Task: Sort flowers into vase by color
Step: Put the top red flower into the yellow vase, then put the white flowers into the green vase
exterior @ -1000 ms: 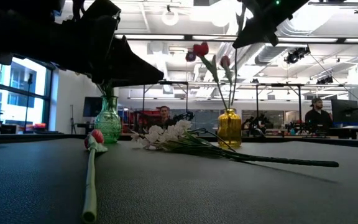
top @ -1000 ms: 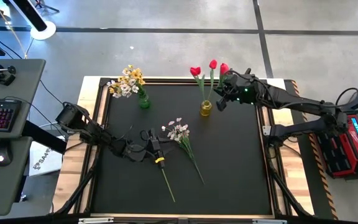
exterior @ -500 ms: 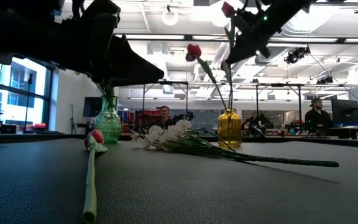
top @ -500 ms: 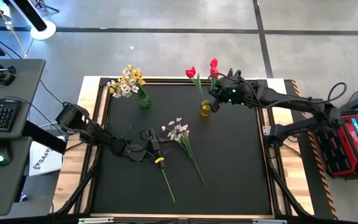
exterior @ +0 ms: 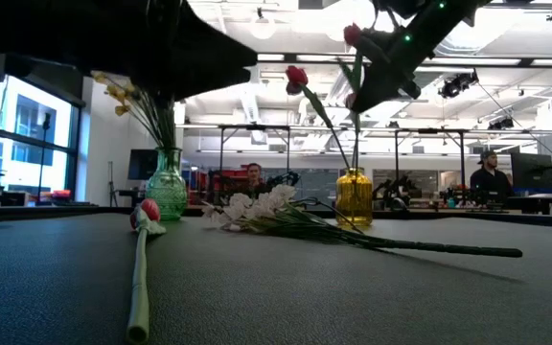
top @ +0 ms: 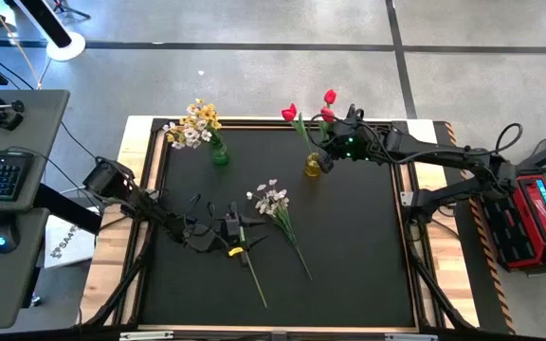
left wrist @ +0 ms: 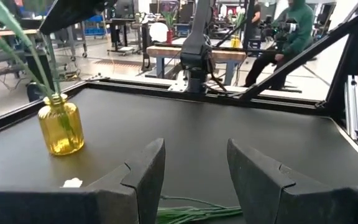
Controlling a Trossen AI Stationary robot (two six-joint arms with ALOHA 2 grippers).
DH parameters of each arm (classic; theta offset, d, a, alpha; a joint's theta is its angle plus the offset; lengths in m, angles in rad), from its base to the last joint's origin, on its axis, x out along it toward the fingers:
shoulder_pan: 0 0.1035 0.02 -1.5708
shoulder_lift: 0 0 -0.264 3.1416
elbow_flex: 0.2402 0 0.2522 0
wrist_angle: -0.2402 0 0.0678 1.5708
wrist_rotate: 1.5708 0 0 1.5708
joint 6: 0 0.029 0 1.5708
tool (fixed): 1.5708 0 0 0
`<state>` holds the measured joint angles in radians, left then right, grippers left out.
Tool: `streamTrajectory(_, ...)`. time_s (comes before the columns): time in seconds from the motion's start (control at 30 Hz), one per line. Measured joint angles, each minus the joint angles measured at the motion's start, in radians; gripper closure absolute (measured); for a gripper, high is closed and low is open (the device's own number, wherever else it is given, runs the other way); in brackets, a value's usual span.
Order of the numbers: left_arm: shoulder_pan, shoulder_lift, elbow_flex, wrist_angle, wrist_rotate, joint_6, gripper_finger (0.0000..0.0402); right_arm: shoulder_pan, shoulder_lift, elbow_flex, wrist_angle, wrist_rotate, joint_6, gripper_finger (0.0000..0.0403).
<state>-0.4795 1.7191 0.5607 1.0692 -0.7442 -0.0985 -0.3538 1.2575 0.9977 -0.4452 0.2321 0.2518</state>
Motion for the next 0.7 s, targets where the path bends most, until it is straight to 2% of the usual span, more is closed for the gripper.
streamTrajectory(0.23,-0.013,0.000,0.047,-0.032,-0.002,0.033,0.0238,0.000,0.000,0.000,-0.013,0.014,-0.007,0.0266)
streamTrajectory(0.4,-0.028,0.000,0.067,-0.035,-0.020,0.074,0.0238,0.001,-0.004,0.063,-0.118,0.015,-0.004,0.0208)
streamTrajectory(0.57,-0.044,-0.002,0.088,-0.114,-0.137,0.076,0.0238,0.050,-0.019,0.123,-0.228,0.021,0.041,0.0190)
streamTrajectory(0.7,-0.055,-0.014,0.106,-0.243,-0.240,0.028,0.0238,0.188,-0.029,0.095,-0.239,0.033,0.119,0.0196)
